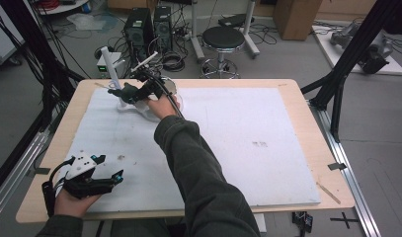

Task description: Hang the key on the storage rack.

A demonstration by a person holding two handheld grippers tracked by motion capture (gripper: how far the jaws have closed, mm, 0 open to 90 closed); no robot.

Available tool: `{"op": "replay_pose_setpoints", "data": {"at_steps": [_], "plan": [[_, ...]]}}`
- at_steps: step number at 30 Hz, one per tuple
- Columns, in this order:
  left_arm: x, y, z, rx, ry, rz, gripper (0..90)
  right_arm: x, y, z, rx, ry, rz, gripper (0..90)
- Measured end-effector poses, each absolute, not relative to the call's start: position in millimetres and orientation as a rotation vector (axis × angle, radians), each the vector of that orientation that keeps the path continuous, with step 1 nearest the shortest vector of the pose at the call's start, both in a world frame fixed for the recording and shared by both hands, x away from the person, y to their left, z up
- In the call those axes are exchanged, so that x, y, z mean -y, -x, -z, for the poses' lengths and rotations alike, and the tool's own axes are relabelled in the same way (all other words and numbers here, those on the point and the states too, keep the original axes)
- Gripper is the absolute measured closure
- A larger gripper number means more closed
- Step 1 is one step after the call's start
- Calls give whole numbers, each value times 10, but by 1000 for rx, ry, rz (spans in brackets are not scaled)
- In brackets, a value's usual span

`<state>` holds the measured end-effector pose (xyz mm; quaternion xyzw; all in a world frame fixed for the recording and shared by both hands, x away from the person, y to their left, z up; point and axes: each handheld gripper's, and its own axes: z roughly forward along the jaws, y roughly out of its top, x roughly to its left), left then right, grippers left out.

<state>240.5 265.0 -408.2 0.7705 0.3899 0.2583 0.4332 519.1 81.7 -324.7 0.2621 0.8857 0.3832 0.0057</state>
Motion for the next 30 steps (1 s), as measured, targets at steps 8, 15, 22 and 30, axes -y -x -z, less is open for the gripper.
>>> {"op": "replay_pose_setpoints", "data": {"at_steps": [8, 15, 22, 30], "plan": [[-2652, -2401, 4080, -973, -1916, -646, 210, -830, -5179, 3263, -2788, -836, -1175, 399], [-2655, -2401, 4079, -971, -1919, -647, 210, -798, -5182, 3276, -2785, -843, -1200, 297], [-2659, -2400, 4081, -975, -1915, -646, 210, -683, -5159, 3224, -2758, -848, -1230, 295], [-2665, -2398, 4075, -973, -1920, -652, 210, -515, -5108, 3176, -2729, -842, -1281, 293]]}}
